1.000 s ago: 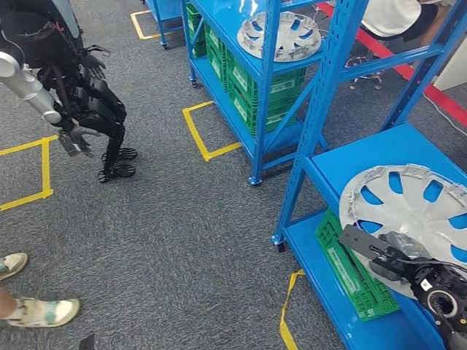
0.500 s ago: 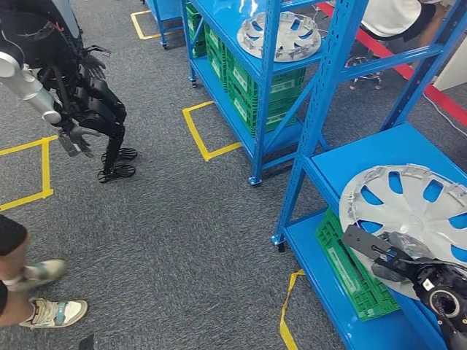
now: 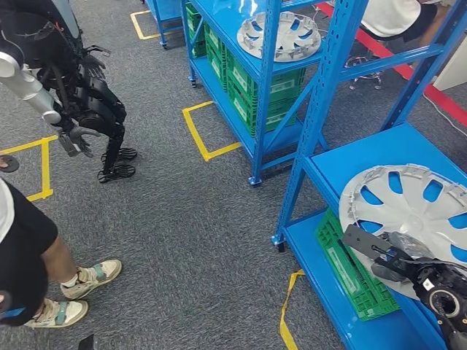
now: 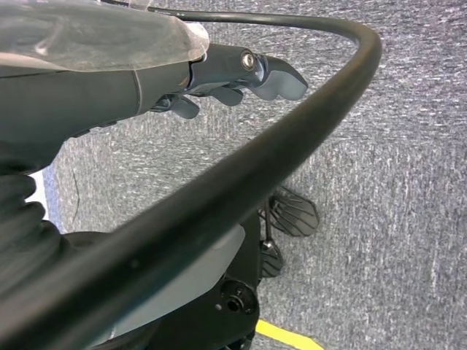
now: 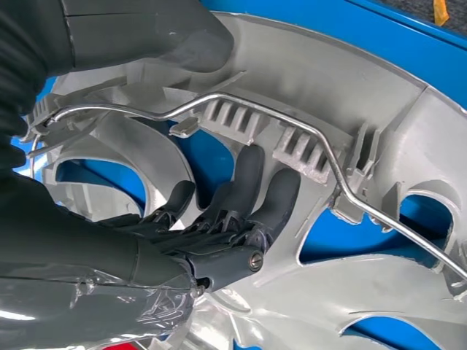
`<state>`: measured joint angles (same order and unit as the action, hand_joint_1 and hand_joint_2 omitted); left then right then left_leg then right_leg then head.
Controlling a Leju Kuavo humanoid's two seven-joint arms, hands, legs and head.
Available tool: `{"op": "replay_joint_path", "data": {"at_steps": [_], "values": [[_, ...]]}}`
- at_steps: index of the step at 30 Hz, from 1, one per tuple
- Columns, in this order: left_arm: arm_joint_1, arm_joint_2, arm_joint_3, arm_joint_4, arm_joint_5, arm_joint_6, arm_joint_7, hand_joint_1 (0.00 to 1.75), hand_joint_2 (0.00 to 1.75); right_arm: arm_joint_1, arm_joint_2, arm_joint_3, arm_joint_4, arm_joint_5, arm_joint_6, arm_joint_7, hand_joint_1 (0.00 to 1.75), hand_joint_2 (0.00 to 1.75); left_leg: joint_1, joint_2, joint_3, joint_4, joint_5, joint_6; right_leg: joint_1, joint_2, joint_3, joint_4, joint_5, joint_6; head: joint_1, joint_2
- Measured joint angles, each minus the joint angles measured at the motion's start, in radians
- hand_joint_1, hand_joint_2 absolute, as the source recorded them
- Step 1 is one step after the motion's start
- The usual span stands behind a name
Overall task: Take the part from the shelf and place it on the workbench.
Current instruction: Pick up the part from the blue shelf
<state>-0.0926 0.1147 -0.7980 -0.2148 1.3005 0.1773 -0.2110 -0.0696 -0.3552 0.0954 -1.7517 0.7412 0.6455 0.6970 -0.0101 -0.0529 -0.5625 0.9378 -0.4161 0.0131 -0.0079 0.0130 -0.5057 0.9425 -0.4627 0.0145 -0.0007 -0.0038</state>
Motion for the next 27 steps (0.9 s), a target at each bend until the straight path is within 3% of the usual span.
{"op": "replay_joint_path", "data": {"at_steps": [16,21,23,27], "values": [[0.0,0.0,0.0,0.0,0.0,0.002,0.0,0.0,1.75,0.005,0.0,-0.004,0.007,-0.029,-0.024,0.0,0.73,1.75,0.0,0.0,0.0,0.0,0.0,0.0,0.0,0.0,0.0,0.0,0.0,0.0,0.0,0.0],[0.0,0.0,0.0,0.0,0.006,0.006,0.0,0.0,1.75,0.003,0.0,0.002,0.018,-0.042,-0.041,0.0,1.38,1.75,0.0,0.0,0.0,0.0,0.0,0.0,0.0,0.0,0.0,0.0,0.0,0.0,0.0,0.0],[0.0,0.0,0.0,0.0,0.006,0.006,0.0,0.0,1.75,0.002,0.0,0.004,0.022,-0.044,-0.041,0.0,1.52,1.75,0.0,0.0,0.0,0.0,0.0,0.0,0.0,0.0,0.0,0.0,0.0,0.0,0.0,0.0],[0.0,0.0,0.0,0.0,0.007,0.006,0.0,0.0,1.75,0.002,0.0,0.006,0.028,-0.046,-0.042,0.0,1.62,1.75,0.0,0.0,0.0,0.0,0.0,0.0,0.0,0.0,0.0,0.0,0.0,0.0,0.001,0.0]]}}
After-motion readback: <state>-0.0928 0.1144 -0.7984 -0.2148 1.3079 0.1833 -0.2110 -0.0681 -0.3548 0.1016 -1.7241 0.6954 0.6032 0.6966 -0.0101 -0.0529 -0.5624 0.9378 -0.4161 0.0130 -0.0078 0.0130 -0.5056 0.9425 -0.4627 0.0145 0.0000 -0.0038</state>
